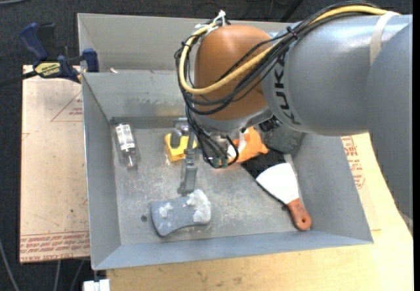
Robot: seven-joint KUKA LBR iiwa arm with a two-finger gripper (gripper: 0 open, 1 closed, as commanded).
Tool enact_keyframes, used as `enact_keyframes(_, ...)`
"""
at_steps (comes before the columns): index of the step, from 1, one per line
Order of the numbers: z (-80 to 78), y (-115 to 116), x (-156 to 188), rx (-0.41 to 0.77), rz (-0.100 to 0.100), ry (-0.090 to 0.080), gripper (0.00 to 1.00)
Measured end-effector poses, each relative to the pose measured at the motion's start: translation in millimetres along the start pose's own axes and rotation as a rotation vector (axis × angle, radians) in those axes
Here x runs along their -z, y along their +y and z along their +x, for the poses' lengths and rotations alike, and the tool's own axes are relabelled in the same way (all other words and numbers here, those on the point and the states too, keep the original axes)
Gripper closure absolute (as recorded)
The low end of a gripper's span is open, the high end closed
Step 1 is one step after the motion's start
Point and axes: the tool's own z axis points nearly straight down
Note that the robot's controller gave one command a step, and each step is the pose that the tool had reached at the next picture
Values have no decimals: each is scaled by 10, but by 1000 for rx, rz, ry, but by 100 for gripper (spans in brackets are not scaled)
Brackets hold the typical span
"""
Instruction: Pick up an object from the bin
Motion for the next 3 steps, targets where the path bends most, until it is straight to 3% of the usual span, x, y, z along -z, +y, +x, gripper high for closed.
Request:
enact_keyframes(1,190,20,-364,35,-2,-7,0)
enact_keyframes(2,554,-152,-879,7,-2,-1,0)
enact_keyframes(3,353,-402,-1176,-5,-3,-7,100)
